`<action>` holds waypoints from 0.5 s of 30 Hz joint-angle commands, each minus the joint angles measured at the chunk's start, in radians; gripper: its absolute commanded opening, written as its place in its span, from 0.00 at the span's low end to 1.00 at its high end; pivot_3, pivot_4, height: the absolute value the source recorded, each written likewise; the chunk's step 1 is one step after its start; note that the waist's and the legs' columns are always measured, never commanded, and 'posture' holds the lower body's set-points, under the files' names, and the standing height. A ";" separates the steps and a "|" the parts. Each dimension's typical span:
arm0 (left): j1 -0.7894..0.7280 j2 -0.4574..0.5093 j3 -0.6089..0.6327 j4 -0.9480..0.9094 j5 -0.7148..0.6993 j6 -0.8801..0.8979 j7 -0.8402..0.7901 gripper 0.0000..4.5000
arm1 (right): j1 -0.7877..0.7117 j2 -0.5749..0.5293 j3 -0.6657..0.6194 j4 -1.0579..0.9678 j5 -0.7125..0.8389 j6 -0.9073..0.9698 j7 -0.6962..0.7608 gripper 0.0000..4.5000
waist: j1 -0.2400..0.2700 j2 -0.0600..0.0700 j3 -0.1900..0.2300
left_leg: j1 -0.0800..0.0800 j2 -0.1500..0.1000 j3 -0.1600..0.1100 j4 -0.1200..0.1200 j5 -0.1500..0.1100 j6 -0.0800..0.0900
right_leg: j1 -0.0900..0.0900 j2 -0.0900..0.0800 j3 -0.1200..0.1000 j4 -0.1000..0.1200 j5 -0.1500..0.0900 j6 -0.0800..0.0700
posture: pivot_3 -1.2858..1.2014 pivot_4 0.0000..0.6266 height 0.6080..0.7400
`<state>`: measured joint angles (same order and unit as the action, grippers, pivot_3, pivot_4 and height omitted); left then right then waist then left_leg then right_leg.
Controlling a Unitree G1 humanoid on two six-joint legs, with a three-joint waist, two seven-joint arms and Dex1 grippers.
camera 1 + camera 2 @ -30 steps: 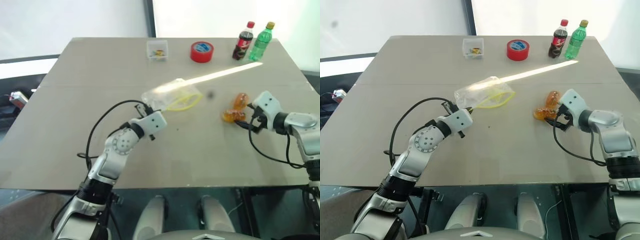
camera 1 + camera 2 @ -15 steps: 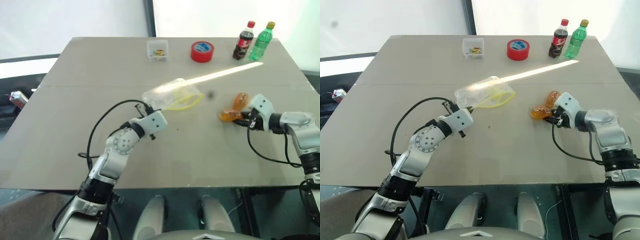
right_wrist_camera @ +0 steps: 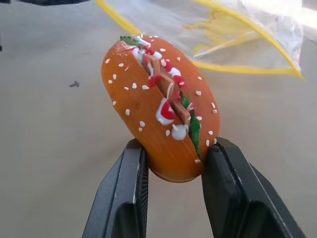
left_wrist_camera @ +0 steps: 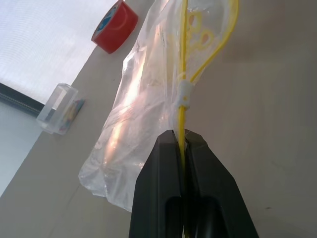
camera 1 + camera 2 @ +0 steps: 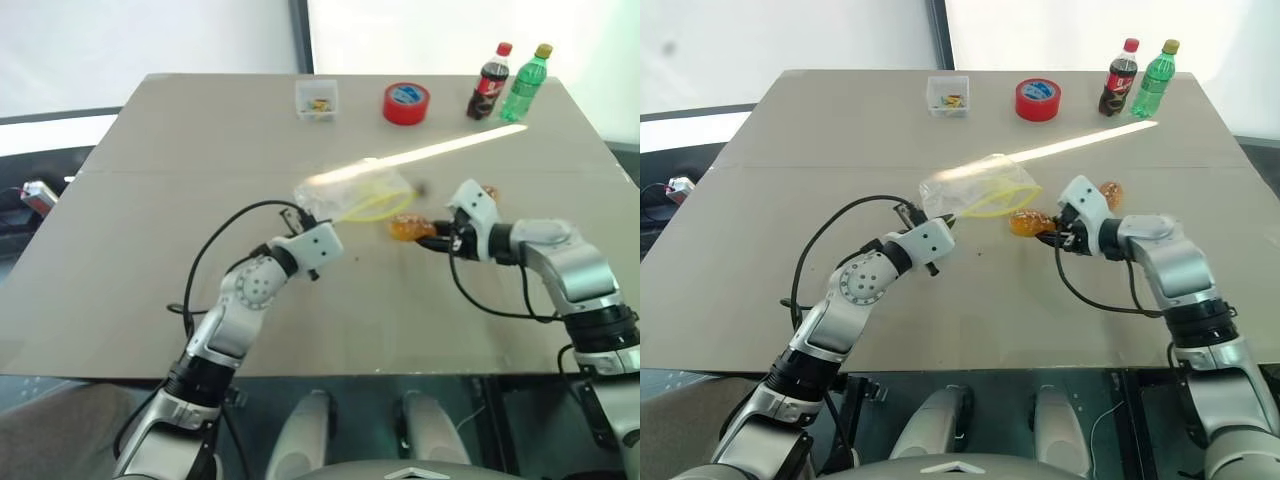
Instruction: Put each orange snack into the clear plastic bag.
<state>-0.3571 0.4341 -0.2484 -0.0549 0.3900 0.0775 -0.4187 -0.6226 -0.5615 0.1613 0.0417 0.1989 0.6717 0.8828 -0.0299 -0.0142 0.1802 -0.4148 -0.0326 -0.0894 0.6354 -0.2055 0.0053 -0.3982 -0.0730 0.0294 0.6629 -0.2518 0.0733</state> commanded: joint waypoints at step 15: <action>-0.013 -0.019 -0.041 -0.010 -0.002 -0.060 -0.017 0.00 | -0.184 0.126 0.025 0.108 -0.041 0.099 -0.104 0.35 | 0.006 0.000 0.000 | 0.000 0.000 0.000 0.000 0.000 0.000 | 0.000 0.000 -0.001 0.000 0.000 0.000 | 0.52 0.24 1.00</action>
<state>-0.3555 0.4201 -0.2862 -0.0550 0.3898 0.0349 -0.4376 -0.7751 -0.4469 0.1845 0.2195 0.1399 0.7495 0.7778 -0.0237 -0.0140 0.1801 -0.4151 -0.0327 -0.0897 0.6352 -0.2056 0.0053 -0.3984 -0.0726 0.0290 0.6629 -0.2518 0.0732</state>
